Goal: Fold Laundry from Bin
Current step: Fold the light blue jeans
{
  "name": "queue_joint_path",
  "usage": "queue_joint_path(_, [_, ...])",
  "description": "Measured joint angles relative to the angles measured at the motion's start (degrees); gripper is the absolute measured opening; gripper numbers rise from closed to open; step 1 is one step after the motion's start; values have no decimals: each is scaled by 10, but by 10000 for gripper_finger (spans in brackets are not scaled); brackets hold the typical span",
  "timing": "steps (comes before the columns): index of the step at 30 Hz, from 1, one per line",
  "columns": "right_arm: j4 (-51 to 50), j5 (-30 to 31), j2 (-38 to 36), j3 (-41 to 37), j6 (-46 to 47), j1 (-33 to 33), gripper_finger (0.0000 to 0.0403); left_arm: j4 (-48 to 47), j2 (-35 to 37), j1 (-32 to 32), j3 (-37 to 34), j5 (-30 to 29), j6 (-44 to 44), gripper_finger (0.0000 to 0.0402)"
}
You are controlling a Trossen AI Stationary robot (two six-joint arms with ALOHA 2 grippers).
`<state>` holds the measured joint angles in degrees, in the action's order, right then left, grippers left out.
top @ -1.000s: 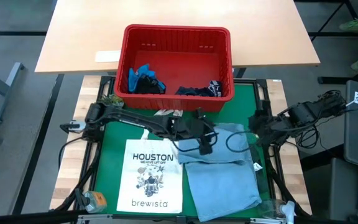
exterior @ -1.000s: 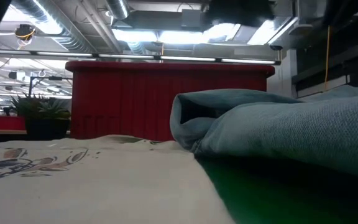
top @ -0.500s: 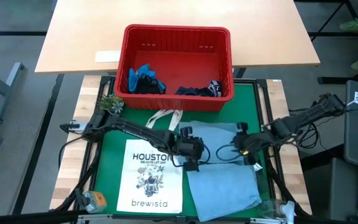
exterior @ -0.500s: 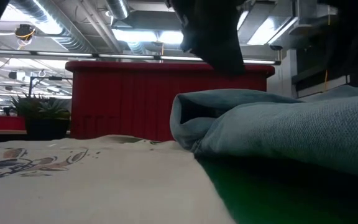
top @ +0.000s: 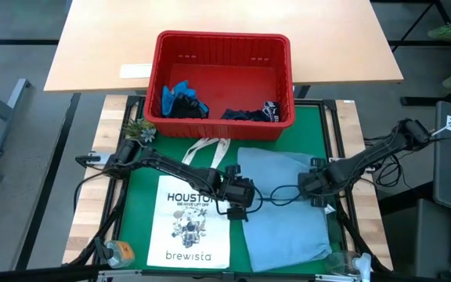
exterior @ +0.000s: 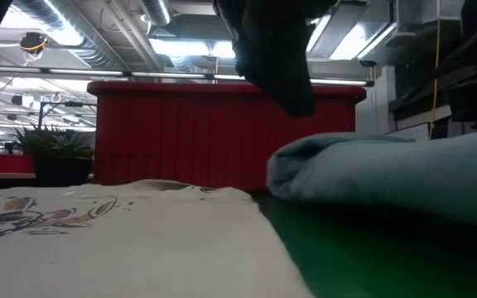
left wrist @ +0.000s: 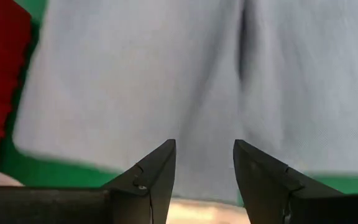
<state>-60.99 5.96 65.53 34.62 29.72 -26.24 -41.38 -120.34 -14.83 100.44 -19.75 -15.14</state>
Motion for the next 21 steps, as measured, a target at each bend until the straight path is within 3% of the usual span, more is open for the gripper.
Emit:
queue_joint_path(15, [15, 9, 6, 0, -17, 0, 161, 7, -107, 17, 3, 4, -23, 155])
queue_joint_path(21, [56, 16, 6, 1, -17, 0, 161, -68, -107, 17, 4, 3, -23, 152])
